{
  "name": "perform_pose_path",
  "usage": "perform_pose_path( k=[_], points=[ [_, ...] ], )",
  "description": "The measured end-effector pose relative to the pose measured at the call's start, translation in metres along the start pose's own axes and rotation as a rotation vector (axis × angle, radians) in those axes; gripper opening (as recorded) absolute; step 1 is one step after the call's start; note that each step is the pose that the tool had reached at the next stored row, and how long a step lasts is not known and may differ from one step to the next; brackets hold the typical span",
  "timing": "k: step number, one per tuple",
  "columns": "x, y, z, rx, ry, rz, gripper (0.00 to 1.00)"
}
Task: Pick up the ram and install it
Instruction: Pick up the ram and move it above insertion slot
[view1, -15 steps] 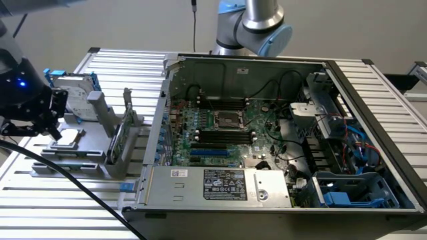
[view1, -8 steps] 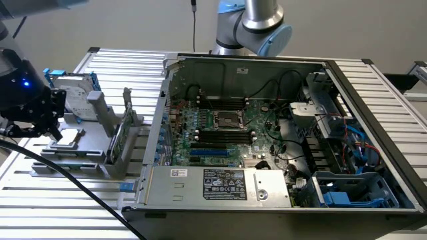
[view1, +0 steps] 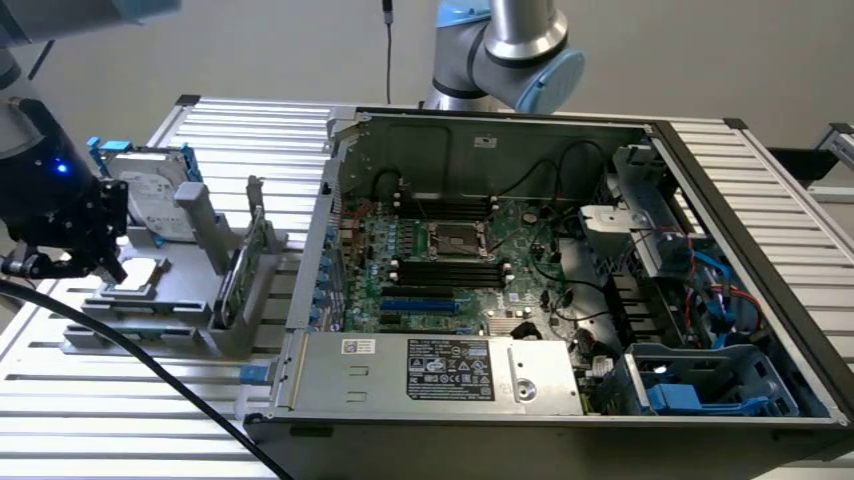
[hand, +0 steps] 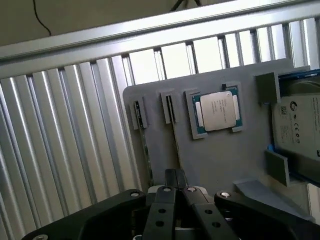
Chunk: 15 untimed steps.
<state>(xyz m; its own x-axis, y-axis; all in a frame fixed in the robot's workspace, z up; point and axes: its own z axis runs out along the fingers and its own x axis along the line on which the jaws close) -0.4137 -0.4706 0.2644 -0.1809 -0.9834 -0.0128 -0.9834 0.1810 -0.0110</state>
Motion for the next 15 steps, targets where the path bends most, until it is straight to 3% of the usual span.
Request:
perform_pose_path(
  k=[6, 9, 12, 14, 15],
  points=[
    [0.0, 0.0, 0.002, -0.0115, 0.0017, -0.101, 0.11],
    [0.003, -0.0004, 0.0035, -0.0254, 0.0035, -0.114, 0.12],
    [0.007, -0.0011, 0.0057, -0.0403, 0.0052, -0.119, 0.3],
    [0.011, -0.0018, 0.0076, -0.0523, 0.0067, -0.123, 0.3],
    [0.013, -0.0022, 0.0087, -0.0582, 0.0075, -0.125, 0.36]
  ],
)
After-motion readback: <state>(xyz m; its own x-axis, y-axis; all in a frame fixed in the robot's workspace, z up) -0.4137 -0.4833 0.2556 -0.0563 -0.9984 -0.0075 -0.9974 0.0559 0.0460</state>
